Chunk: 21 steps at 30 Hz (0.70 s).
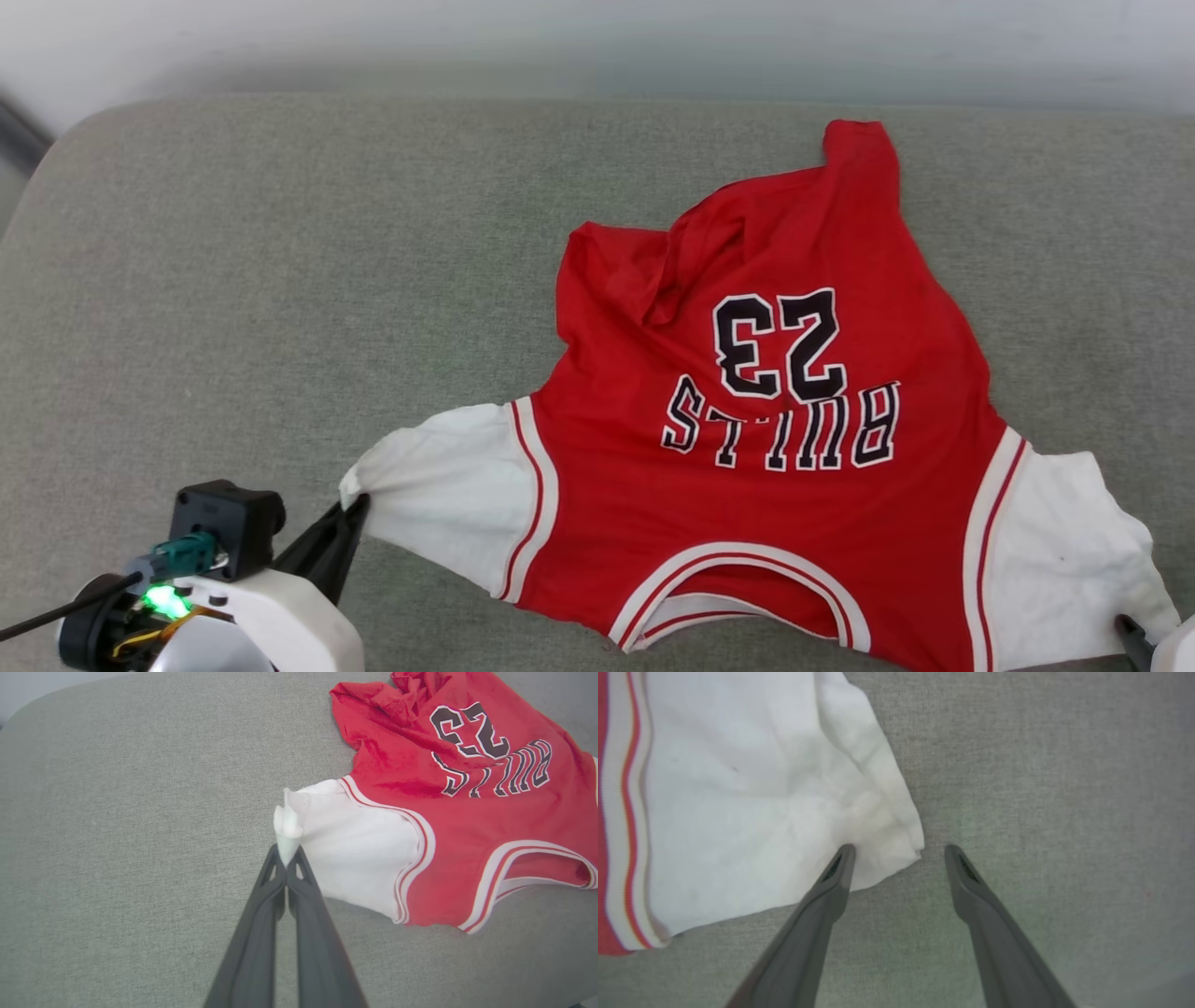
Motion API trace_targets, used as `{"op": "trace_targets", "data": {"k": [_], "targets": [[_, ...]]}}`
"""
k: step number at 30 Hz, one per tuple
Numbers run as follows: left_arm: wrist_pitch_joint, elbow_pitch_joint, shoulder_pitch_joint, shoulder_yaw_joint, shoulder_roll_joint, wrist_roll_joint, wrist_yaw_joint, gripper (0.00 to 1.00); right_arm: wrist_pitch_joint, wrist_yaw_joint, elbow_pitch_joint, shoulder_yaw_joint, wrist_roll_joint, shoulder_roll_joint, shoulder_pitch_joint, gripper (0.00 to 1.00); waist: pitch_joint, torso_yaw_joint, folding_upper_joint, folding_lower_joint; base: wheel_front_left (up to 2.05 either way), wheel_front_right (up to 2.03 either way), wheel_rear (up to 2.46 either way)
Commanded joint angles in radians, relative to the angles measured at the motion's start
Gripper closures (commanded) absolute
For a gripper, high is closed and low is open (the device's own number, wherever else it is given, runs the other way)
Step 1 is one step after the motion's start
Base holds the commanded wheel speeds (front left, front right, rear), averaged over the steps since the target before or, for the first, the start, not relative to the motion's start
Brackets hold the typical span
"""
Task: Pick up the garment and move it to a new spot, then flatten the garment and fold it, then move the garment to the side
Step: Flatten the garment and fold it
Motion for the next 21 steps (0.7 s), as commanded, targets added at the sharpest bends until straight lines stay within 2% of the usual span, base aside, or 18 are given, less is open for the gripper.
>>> {"op": "trace_targets", "data": {"k": [1,8,9,10,11,16,21], "targets": [[0.004,-0.004,-0.011,-0.007,-0.002,0.004,-0.003,1.0,0.006,-0.001,0.016,-0.001,-0.014,-0.005,-0.018,0.0,0.011,0.01,0.0,0.0,0.0,0.0,0.0],[0.019,0.0,-0.035,-0.044,-0.006,-0.008,-0.03,1.0,0.025,0.001,0.116,0.076,-0.011,-0.003,-0.036,0.0,0.045,0.032,0.0,0.0,0.0,0.0,0.0],[0.023,0.001,-0.035,-0.047,-0.005,-0.013,-0.035,1.0,0.031,0.001,0.13,0.089,-0.009,-0.001,-0.041,0.12,0.048,0.033,0.0,0.0,0.0,0.0,0.0],[0.024,0.002,-0.035,-0.048,-0.005,-0.017,-0.037,1.0,0.031,0.002,0.142,0.103,-0.006,-0.001,-0.043,0.63,0.049,0.033,0.0,0.0,0.0,0.0,0.0],[0.026,0.002,-0.034,-0.048,-0.003,-0.018,-0.037,1.0,0.027,0.002,0.151,0.111,-0.003,-0.001,-0.043,1.0,0.049,0.033,0.0,0.0,0.0,0.0,0.0],[0.026,-0.001,-0.018,-0.033,0.019,-0.018,-0.042,1.0,-0.002,0.001,0.152,0.119,0.01,-0.026,-0.051,1.0,0.019,0.019,0.0,0.0,0.0,0.0,0.0],[0.028,-0.014,-0.007,0.006,0.061,-0.016,-0.042,1.0,0.008,0.001,0.04,0.112,0.073,-0.065,-0.078,1.0,-0.037,-0.013,0.0,0.0,0.0,0.0,0.0]]}}
